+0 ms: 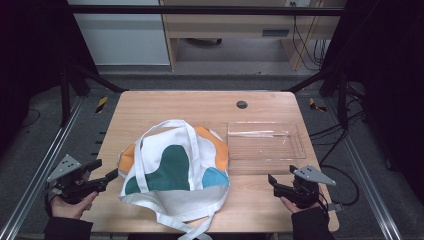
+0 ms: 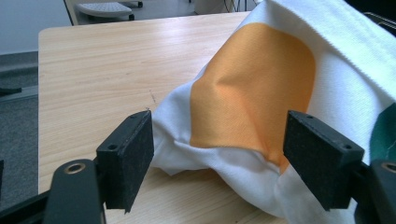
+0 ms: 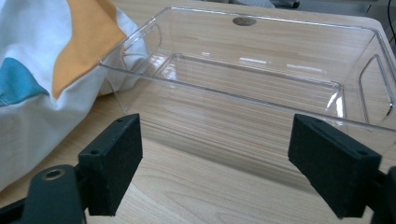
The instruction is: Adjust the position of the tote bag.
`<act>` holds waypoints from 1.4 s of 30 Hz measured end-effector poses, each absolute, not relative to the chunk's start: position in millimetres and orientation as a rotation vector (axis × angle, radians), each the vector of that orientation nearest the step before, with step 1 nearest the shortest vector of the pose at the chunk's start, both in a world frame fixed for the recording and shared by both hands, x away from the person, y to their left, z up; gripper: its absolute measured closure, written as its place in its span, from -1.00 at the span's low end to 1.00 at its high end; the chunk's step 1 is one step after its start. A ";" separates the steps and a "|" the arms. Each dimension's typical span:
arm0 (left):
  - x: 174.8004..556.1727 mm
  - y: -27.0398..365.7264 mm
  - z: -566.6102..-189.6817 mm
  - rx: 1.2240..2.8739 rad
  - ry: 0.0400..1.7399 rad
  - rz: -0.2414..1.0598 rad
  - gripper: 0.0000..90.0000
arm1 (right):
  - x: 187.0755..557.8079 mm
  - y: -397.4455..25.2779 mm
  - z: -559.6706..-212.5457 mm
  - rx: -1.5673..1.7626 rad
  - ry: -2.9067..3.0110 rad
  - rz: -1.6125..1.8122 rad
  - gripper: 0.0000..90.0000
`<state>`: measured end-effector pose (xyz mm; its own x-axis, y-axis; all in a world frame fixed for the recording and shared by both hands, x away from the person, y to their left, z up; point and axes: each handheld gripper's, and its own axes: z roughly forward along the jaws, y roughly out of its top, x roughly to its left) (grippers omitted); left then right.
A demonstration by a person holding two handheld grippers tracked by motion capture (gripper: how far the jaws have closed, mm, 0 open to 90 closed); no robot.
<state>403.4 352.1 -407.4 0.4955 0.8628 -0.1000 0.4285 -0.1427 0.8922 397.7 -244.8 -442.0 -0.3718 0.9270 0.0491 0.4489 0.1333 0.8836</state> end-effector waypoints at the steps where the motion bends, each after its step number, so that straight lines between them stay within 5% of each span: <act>1: 403.4 352.1 -407.4 1.761 1.094 0.555 -0.46 | 397.2 -244.4 -441.2 1.318 1.889 1.191 -0.57; 15: 391.4 344.7 -400.9 1.778 1.037 0.541 -0.37 | 390.3 -224.4 -430.9 1.276 1.938 1.228 -0.28; 42: 359.2 337.1 -405.8 1.845 0.981 0.543 -0.27 | 384.7 -206.3 -428.6 1.225 2.001 1.252 -0.10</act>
